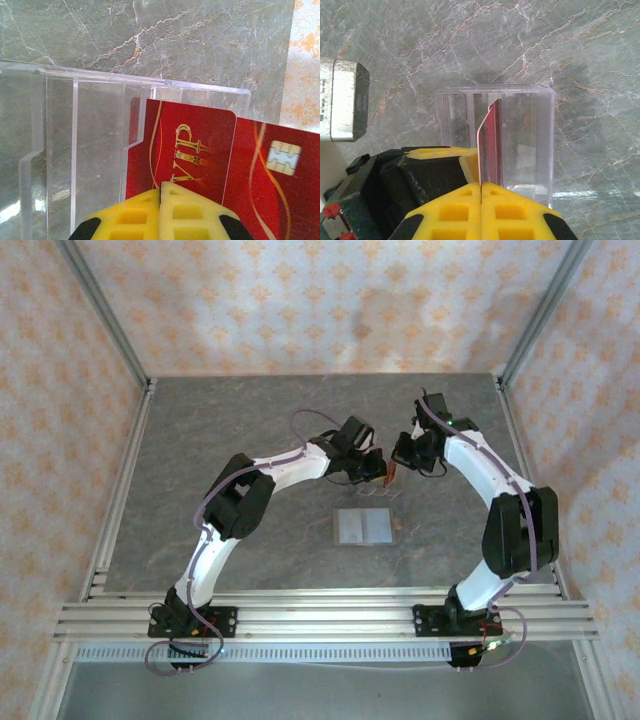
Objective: Put the credit cards into the card holder
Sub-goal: Pick up the credit card from the storage box.
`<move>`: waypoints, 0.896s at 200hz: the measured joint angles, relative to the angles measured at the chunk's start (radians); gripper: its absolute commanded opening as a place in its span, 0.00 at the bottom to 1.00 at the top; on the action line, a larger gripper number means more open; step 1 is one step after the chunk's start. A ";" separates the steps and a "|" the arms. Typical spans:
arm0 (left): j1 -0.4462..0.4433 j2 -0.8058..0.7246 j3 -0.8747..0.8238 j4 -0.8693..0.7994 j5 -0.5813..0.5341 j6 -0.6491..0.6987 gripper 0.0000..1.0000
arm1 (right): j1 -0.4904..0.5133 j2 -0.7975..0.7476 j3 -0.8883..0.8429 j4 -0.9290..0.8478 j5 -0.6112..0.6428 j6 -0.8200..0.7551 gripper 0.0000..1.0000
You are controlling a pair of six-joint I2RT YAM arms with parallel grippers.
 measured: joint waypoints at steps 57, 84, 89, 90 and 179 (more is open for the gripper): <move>0.000 0.000 0.004 -0.006 0.000 0.000 0.03 | 0.000 -0.066 -0.008 -0.026 0.016 -0.006 0.00; 0.000 0.000 0.010 -0.014 0.000 0.000 0.03 | 0.000 -0.097 -0.013 -0.038 0.021 -0.007 0.00; 0.000 0.000 0.010 -0.015 0.000 0.001 0.04 | 0.000 -0.102 -0.014 -0.039 0.023 -0.007 0.00; 0.000 0.000 0.010 -0.015 0.000 0.001 0.04 | 0.000 -0.103 -0.014 -0.039 0.023 -0.007 0.00; 0.024 -0.064 -0.019 -0.090 0.002 0.052 0.07 | 0.000 -0.204 -0.074 -0.037 -0.003 -0.014 0.00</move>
